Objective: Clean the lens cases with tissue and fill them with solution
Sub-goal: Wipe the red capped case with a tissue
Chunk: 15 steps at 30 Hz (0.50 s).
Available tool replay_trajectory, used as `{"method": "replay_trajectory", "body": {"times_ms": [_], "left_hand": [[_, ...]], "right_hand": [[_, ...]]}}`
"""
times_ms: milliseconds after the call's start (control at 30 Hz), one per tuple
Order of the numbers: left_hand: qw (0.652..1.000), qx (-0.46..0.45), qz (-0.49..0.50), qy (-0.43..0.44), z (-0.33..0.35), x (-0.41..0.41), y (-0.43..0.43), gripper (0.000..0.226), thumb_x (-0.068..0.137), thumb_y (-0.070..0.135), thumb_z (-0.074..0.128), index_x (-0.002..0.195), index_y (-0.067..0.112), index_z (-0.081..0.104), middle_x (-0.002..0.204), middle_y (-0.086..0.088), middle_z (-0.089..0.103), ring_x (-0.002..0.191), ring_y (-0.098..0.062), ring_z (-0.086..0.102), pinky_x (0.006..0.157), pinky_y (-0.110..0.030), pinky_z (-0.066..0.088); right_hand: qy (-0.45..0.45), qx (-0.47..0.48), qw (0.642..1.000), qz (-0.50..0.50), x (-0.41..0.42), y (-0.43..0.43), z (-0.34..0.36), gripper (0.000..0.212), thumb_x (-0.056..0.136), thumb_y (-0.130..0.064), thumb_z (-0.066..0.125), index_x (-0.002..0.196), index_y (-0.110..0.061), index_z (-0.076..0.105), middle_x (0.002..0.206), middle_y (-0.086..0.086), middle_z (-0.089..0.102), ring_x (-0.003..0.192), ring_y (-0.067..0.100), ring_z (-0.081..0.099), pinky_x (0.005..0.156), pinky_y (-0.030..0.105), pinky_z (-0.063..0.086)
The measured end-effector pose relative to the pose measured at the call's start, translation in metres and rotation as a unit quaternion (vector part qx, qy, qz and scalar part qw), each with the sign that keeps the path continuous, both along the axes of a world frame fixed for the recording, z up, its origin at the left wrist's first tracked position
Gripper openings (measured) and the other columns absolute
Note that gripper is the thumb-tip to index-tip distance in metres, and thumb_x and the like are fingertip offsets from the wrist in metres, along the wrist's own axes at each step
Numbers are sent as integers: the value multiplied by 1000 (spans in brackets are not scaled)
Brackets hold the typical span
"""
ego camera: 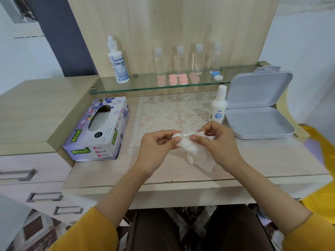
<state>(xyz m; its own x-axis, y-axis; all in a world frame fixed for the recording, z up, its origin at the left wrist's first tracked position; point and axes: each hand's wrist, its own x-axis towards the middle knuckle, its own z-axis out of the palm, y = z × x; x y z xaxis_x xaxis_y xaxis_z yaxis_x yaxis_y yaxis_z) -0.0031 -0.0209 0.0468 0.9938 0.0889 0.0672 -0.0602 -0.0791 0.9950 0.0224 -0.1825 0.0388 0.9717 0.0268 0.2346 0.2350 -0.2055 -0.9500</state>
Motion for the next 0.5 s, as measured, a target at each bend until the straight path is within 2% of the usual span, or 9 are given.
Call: {"method": "replay_trajectory", "body": {"times_ms": [100, 167, 233, 300, 400, 433, 500], "left_hand": [[1000, -1, -1, 0, 1, 0, 0, 14, 81, 3, 65, 90, 13, 69, 80, 0, 70, 68, -4, 66, 62, -11, 48], [1000, 1, 0, -1, 2, 0, 0, 14, 81, 3, 65, 90, 12, 70, 79, 0, 70, 67, -4, 66, 60, -10, 48], [1000, 6, 2, -3, 3, 0, 0, 14, 81, 2, 64, 93, 8, 70, 78, 2, 70, 65, -3, 66, 59, -10, 47], [1000, 8, 6, -3, 4, 0, 0, 15, 82, 1, 64, 92, 10, 71, 77, 4, 70, 65, -4, 66, 59, -11, 47], [1000, 6, 13, -1, 4, 1, 3, 17, 82, 3, 64, 84, 19, 70, 72, 8, 71, 66, -6, 67, 63, -22, 54], [1000, 8, 13, 0, 4, 1, 4, 18, 82, 3, 65, 83, 20, 70, 70, 8, 71, 66, -7, 67, 65, -24, 53], [1000, 1, 10, 0, 3, -1, 5, 18, 81, 2, 65, 83, 19, 69, 72, 6, 71, 65, -6, 67, 63, -19, 53]], "right_hand": [[1, -5, 1000, 11, 0, 1, 1, 17, 68, -13, 79, 79, -18, 66, 72, -3, 61, 66, 2, 54, 61, 11, 42], [-5, -14, 1000, 15, 0, 3, 3, 9, 69, -15, 78, 73, -15, 69, 72, -2, 66, 67, 2, 55, 62, 14, 43], [-6, -22, 1000, 4, 1, 3, 4, 11, 72, -15, 75, 65, -12, 68, 67, -4, 65, 62, 3, 53, 59, 17, 41], [1, -14, 1000, 11, 2, 1, 4, 9, 75, -13, 73, 67, -14, 69, 66, -7, 65, 62, 2, 54, 59, 17, 42], [12, 9, 998, 53, -1, -1, 6, 12, 75, -7, 72, 78, -19, 72, 78, -8, 69, 69, 0, 60, 65, 13, 46], [11, 12, 998, 53, -1, 0, 6, 14, 73, -6, 74, 78, -19, 72, 80, -7, 70, 70, -1, 61, 66, 12, 47], [10, 10, 999, 35, -2, 3, 5, 12, 67, -9, 78, 69, -18, 70, 80, -1, 71, 71, 4, 62, 67, 18, 48]]}}
